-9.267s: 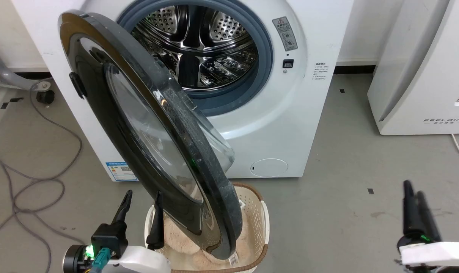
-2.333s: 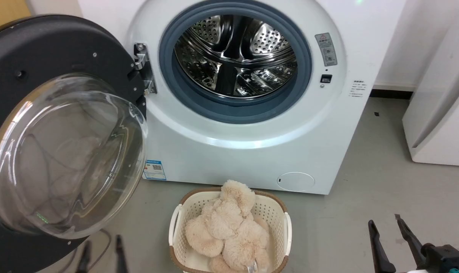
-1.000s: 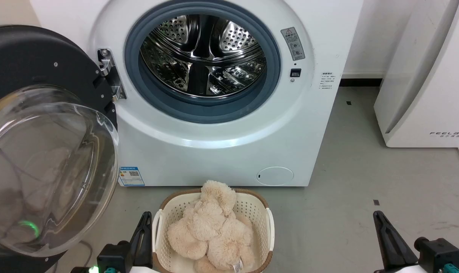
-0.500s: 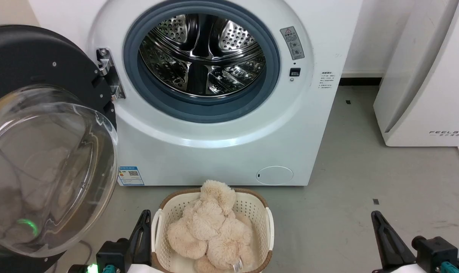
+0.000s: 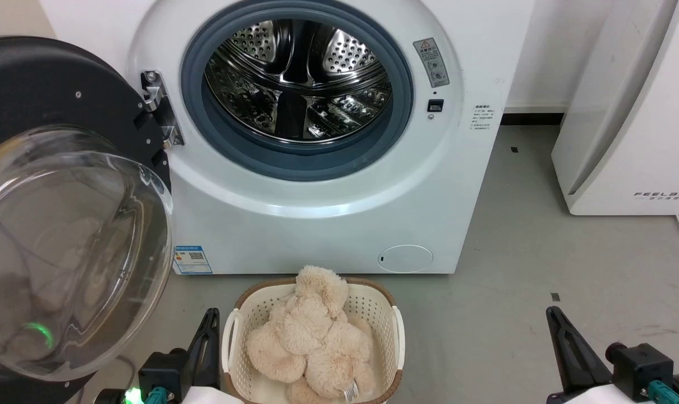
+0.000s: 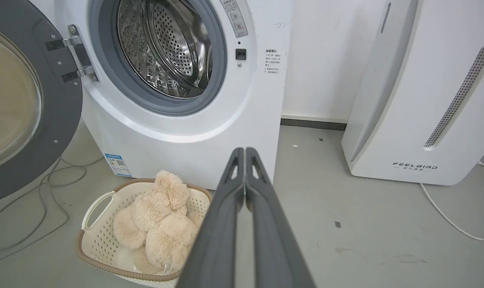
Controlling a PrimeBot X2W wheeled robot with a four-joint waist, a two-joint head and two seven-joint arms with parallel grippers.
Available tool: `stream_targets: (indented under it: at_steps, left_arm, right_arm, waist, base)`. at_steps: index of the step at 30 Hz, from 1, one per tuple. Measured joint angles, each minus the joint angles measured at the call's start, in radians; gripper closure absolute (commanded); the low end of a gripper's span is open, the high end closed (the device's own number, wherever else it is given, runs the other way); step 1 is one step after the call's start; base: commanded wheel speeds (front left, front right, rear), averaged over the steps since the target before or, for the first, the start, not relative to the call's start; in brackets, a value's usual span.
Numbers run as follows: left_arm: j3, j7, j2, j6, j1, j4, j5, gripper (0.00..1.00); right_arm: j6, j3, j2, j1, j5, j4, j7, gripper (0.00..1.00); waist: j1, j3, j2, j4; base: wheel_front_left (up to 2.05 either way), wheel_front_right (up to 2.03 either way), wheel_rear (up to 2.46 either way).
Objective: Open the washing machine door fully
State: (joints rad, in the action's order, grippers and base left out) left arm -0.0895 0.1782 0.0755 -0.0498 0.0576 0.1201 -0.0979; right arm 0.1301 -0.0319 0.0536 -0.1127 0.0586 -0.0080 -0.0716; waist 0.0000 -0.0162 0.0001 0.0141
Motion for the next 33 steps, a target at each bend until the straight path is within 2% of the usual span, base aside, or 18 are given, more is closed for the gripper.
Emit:
stream_targets:
  at_steps: [33]
  left_arm:
    - [0.033, -0.065, -0.006, 0.018, -0.017, -0.043, 0.035, 1.00]
  right_arm:
    - [0.000, 0.010, 0.000, 0.039, -0.025, 0.002, 0.026, 1.00]
  waist:
    - [0.0000, 0.006, 0.0000, -0.005]
  base:
    - [0.00, 0.00, 0.00]
